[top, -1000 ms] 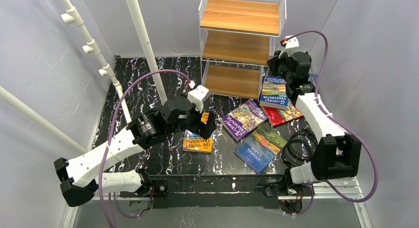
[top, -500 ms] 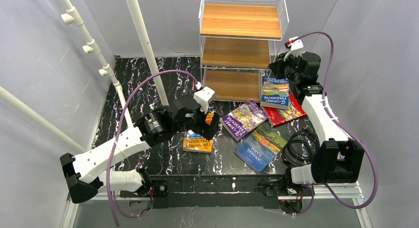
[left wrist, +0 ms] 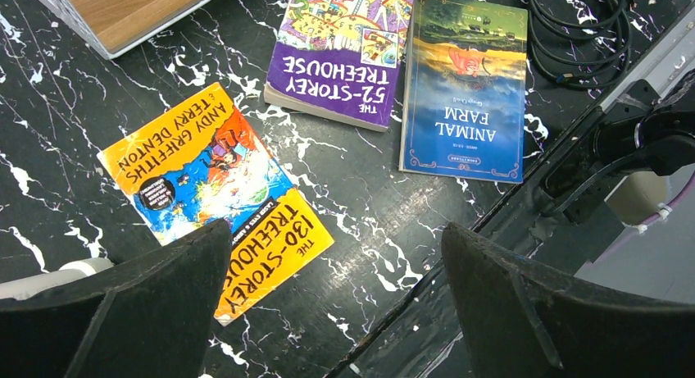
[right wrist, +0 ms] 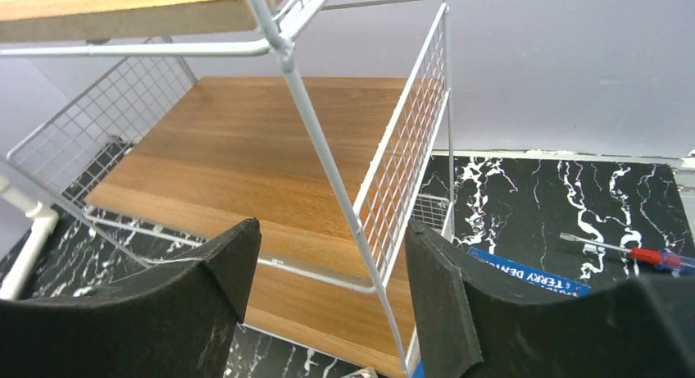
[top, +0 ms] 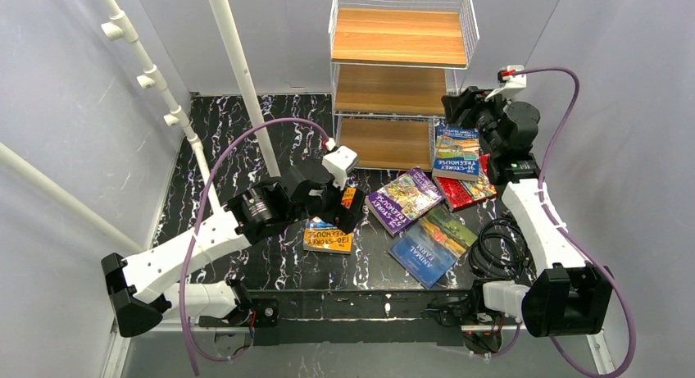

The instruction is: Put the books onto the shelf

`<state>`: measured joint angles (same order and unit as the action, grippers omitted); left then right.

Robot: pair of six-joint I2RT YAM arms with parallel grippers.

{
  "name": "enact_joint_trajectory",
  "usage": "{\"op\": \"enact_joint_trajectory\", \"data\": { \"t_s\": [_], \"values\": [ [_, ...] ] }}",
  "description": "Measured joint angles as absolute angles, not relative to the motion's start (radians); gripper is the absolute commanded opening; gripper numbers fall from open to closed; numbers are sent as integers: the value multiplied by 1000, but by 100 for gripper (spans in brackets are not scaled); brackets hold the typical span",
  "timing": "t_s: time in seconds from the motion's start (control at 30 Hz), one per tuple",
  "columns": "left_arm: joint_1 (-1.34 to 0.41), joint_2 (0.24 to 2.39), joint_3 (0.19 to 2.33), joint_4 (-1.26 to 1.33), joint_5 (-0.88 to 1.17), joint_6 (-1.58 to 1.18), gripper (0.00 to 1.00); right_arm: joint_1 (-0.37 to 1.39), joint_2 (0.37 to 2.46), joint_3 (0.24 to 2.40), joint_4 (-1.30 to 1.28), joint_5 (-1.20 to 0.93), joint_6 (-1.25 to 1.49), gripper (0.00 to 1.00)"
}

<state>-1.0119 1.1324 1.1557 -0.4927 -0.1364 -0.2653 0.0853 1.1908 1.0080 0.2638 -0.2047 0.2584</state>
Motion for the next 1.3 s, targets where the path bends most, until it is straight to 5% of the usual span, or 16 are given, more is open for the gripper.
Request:
{"op": "enact_joint_trajectory", "data": {
  "t_s": [0.17,0.43,0.67,1.3],
  "values": [
    [-1012,1142,1156,-486,-133,-265,98,166,1205,988,327,-70,282,65],
    [-1012,1142,1156,-478,-134,-266,98,254,1253,948,432,190,265,41],
    [-1012,1139,1154,-475,-134,-266,98,254,1298,936,485,255,243,1],
    [-1012,1104,1120,-474,-138,-288,98,38,1332,1042,338,-224,73,1]
  ]
}}
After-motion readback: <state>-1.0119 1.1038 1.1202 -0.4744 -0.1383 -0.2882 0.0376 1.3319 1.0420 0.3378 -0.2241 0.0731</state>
